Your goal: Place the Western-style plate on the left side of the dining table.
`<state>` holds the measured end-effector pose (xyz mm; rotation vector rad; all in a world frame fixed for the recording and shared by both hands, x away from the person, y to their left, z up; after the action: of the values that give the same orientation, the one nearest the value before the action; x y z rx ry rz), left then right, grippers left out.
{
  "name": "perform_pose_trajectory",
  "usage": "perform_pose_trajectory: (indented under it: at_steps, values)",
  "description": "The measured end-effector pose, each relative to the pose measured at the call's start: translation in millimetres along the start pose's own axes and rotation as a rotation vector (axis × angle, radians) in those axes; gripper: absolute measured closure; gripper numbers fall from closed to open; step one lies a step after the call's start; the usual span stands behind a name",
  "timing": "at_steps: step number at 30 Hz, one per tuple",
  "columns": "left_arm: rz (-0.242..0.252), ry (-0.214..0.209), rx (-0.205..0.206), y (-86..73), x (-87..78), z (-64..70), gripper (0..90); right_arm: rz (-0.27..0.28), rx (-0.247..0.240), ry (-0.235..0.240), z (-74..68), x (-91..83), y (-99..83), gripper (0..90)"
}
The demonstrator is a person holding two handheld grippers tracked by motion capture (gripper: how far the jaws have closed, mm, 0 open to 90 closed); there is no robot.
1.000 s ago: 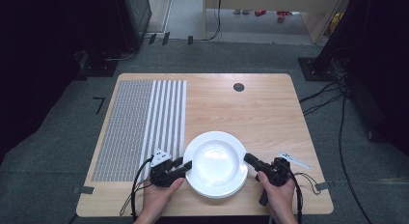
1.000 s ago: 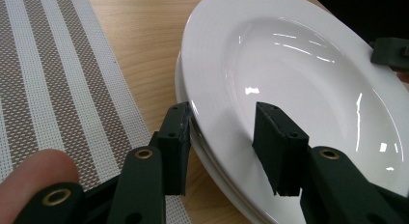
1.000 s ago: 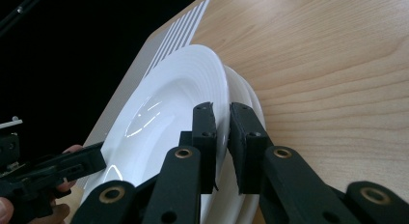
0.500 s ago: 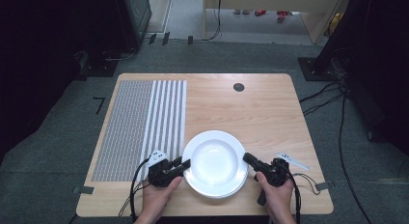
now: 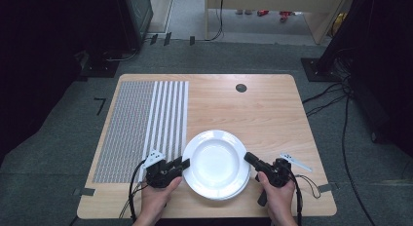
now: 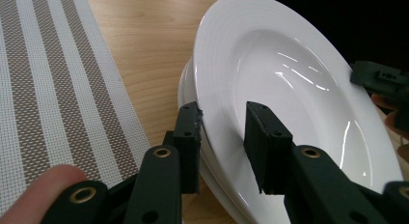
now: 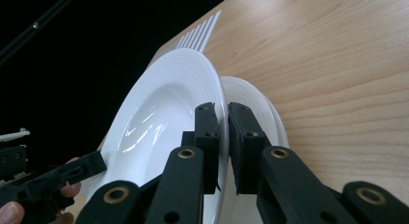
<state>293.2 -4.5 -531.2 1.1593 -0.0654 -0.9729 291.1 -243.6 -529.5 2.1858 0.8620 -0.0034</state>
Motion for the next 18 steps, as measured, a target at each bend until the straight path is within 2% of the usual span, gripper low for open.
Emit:
perform_pose_trajectory:
  at_steps: [8,18]
  values:
    - [0.007,-0.009,-0.03,3.7,-2.4,-1.8,71.5,0.01,-0.007,0.007,-4.8,2.0,3.8,84.6]
    - [0.019,-0.023,-0.05,9.2,-3.9,-4.1,73.9,0.027,-0.015,0.033,-9.9,4.5,10.0,85.1]
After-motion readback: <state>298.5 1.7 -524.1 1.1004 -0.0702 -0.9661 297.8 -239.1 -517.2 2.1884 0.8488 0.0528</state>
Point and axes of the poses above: each handheld gripper's, and its own axes: x roughly forward along the jaws, y roughly out of its top, z roughly to its right, the point moved 10 cm from there along x, roughly forward along the jaws, and after that the axes turned 2 degrees about z, right-handed, at the moved point
